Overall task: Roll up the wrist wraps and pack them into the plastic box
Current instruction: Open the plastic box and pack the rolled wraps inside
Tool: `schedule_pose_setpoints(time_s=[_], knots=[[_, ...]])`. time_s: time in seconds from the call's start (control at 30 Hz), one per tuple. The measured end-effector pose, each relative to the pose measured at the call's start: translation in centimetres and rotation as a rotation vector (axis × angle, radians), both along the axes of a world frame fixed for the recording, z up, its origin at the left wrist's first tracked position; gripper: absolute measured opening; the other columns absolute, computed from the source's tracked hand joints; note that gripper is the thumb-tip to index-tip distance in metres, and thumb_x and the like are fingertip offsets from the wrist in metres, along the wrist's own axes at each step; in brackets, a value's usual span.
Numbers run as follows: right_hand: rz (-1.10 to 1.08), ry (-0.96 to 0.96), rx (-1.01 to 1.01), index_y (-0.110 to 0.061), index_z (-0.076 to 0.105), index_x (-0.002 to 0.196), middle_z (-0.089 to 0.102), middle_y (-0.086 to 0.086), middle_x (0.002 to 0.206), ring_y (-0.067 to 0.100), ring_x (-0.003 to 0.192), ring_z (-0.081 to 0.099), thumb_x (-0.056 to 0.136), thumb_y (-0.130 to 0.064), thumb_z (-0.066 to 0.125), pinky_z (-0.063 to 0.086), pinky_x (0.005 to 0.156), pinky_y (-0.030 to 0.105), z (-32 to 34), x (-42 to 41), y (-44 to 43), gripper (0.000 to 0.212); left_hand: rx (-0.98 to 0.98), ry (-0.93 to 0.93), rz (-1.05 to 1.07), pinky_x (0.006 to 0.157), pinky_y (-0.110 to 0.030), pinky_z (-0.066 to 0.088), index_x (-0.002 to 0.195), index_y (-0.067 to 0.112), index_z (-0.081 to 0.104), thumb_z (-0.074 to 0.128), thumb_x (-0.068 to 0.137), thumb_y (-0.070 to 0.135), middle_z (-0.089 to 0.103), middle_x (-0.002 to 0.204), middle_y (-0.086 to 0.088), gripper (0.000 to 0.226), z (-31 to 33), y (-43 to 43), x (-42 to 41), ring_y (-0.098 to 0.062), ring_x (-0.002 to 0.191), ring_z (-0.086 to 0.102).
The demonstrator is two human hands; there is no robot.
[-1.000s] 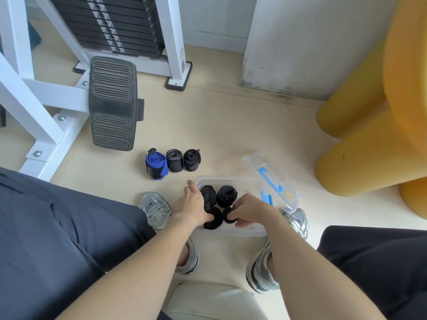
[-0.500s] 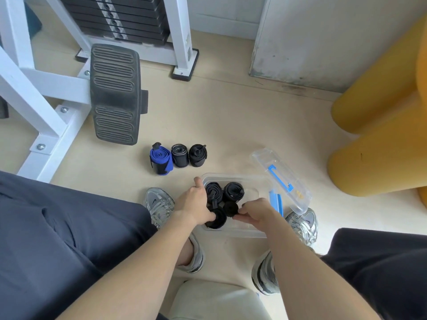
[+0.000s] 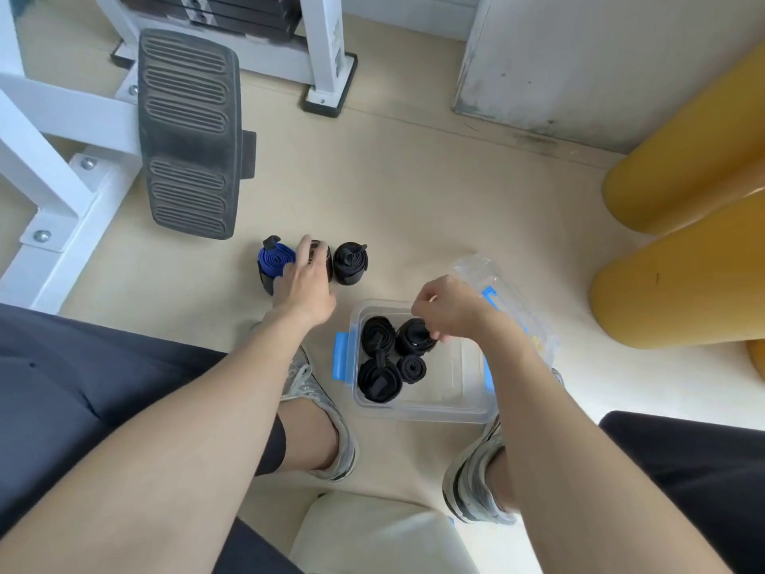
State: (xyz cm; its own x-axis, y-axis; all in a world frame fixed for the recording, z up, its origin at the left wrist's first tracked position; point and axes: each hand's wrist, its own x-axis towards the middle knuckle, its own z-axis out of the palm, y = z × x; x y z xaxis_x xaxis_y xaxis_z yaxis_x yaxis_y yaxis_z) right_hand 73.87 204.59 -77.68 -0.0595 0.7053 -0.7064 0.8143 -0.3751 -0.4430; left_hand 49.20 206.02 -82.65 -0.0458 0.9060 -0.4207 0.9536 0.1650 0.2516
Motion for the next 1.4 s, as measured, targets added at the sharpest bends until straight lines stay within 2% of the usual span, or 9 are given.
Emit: schedule_pose_setpoints(time_s=[0.1, 0.27, 0.4, 0.6, 0.73, 0.93, 1.17, 1.3, 1.4], knots=[[-0.167, 0.148, 0.193, -0.015, 0.070, 0.094, 0.077, 0.010, 0.074, 0.029, 0.071, 0.074, 0.099, -0.018, 0.057, 0.057, 0.064, 0.035, -1.6, 0.4, -0.3, 0.014, -0.030, 0.075, -0.037, 0.101, -0.055, 0.045, 0.159, 0.021, 0.034, 0.072, 0.097, 0.014, 0.005, 0.179, 0.000, 0.073, -0.8, -0.1, 0.0, -0.041, 0.130, 0.055], [-0.248, 0.166, 0.266, -0.022, 0.073, 0.096, 0.076, 0.006, 0.075, 0.024, 0.068, 0.076, 0.095, -0.012, 0.052, 0.048, 0.054, 0.023, -3.5, 1.0, -0.7, 0.023, 0.066, 0.085, -0.058, 0.085, -0.053, 0.055, 0.130, 0.010, 0.053, 0.068, 0.096, -0.002, 0.043, 0.152, -0.009, 0.038, -1.6, -0.4, 0.3, -0.041, 0.106, 0.067], [-0.287, 0.187, 0.280, -0.027, 0.073, 0.092, 0.076, 0.000, 0.070, 0.021, 0.064, 0.075, 0.092, -0.013, 0.053, 0.053, 0.054, 0.025, -4.0, 0.8, -0.6, 0.024, 0.104, 0.076, 0.014, 0.071, -0.045, 0.046, 0.124, 0.006, 0.051, 0.068, 0.094, -0.009, 0.058, 0.130, -0.015, 0.038, -2.5, -0.4, 0.1, -0.042, 0.103, 0.070], [-0.288, 0.219, 0.286, -0.025, 0.073, 0.092, 0.076, -0.001, 0.071, 0.017, 0.057, 0.072, 0.093, -0.012, 0.053, 0.046, 0.047, 0.018, -3.6, 0.6, -0.5, 0.024, 0.216, -0.038, 0.178, 0.070, -0.047, 0.050, 0.124, 0.013, 0.041, 0.074, 0.094, 0.029, 0.063, 0.117, -0.015, 0.047, -1.9, -0.8, 0.3, -0.045, 0.094, 0.070], [-0.300, 0.296, 0.212, -0.016, 0.075, 0.099, 0.079, 0.008, 0.079, 0.020, 0.054, 0.072, 0.100, -0.018, 0.055, 0.059, 0.051, 0.032, -1.9, -0.7, 0.0, 0.020, 0.395, -0.136, 0.333, 0.074, -0.042, 0.052, 0.121, 0.013, 0.056, 0.070, 0.086, 0.046, 0.069, 0.113, -0.012, 0.051, 0.8, -1.7, 1.6, -0.041, 0.099, 0.070], [-0.362, 0.638, -0.126, -0.013, 0.072, 0.122, 0.081, 0.018, 0.100, 0.037, 0.085, 0.082, 0.091, -0.072, 0.070, 0.065, 0.068, 0.037, 0.8, -1.4, -0.3, 0.067, 0.542, -0.363, -0.021, 0.067, -0.032, 0.040, 0.104, 0.017, 0.057, 0.074, 0.083, 0.057, 0.069, 0.093, -0.002, 0.048, 5.0, -3.6, 5.4, -0.034, 0.086, 0.069], [-0.317, 0.714, -0.311, -0.018, 0.074, 0.130, 0.080, 0.010, 0.122, 0.031, 0.109, 0.080, 0.090, -0.046, 0.087, 0.065, 0.091, 0.039, -0.3, 3.3, -2.8, 0.051, 0.310, -0.473, -0.296, 0.076, -0.036, 0.044, 0.114, 0.011, 0.060, 0.090, 0.083, 0.042, 0.068, 0.110, -0.006, 0.054, 4.3, -7.6, 7.6, -0.033, 0.101, 0.069], [-0.271, 0.569, -0.384, -0.023, 0.078, 0.125, 0.082, 0.008, 0.117, 0.026, 0.100, 0.081, 0.083, -0.027, 0.086, 0.064, 0.085, 0.033, -0.4, 4.4, -3.8, 0.043, 0.159, -0.417, -0.456, 0.083, -0.041, 0.052, 0.124, 0.019, 0.056, 0.091, 0.077, 0.055, 0.071, 0.116, 0.000, 0.068, 4.2, -8.2, 7.9, -0.029, 0.105, 0.069], [-0.107, 0.265, -0.501, -0.011, 0.072, 0.125, 0.078, 0.015, 0.105, 0.028, 0.075, 0.072, 0.076, -0.026, 0.076, 0.058, 0.063, 0.031, 0.1, 4.6, -4.1, 0.051, 0.109, -0.226, -0.542, 0.078, -0.036, 0.046, 0.117, 0.025, 0.060, 0.085, 0.071, 0.073, 0.069, 0.113, 0.004, 0.070, 3.6, -8.4, 8.0, -0.027, 0.106, 0.068]])
